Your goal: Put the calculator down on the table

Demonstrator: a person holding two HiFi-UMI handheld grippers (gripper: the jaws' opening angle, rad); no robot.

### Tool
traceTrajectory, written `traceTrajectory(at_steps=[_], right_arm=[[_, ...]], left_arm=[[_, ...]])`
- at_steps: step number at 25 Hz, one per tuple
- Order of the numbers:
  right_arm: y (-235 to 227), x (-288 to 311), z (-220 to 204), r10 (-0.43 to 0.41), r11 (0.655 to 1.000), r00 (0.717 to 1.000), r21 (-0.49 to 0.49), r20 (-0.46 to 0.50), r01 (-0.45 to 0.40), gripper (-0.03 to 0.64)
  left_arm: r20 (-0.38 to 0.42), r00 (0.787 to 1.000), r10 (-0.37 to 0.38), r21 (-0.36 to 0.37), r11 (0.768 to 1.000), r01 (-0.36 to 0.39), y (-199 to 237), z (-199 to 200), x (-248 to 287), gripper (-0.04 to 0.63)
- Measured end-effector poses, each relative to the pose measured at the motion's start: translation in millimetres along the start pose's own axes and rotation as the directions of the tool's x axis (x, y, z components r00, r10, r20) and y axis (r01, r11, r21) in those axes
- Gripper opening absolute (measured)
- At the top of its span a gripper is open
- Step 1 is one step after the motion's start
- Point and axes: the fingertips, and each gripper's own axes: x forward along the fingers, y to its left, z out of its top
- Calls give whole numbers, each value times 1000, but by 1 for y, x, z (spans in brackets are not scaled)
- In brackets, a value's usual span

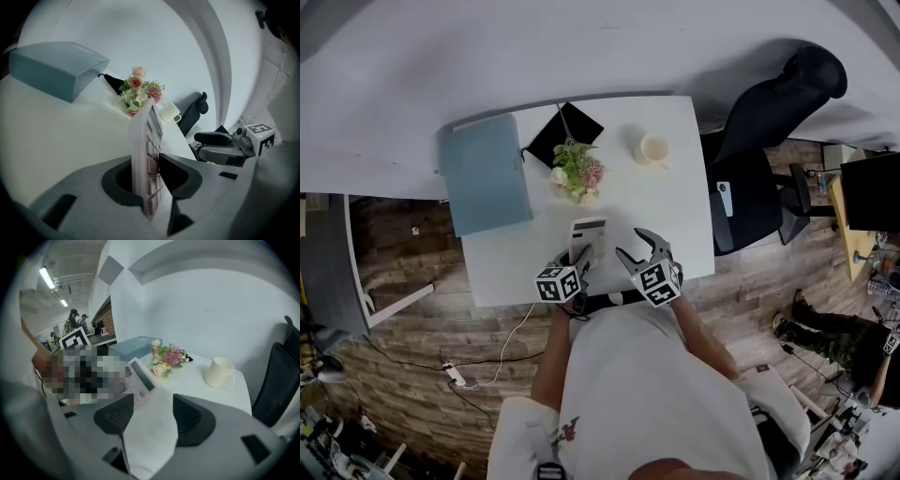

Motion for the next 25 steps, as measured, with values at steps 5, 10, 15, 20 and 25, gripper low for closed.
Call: traceTrajectory(at_steps=[5,10,15,20,25], right_arm=[[0,0,-1,0,1000,1000,-5,-5,0,262],[1,1,-2,0,1000,1000,-4,-12,0,261],[2,0,-3,-4,1000,1000,-9,-14,4,258],[2,1,-5,-4,1000,1000,-11,-20,3,258],[5,1,-3,-2,1000,1000,-19,-20,1,256]], left_arm=[[-6,999,31,58,998,-31,3,1,2,138],[-5,998,63,89,994,-62,8,1,2,172],[-3,996,90,104,991,-90,13,2,1,197],[-3,992,122,157,980,-120,17,3,3,230],[5,990,143,175,974,-142,24,5,1,259]])
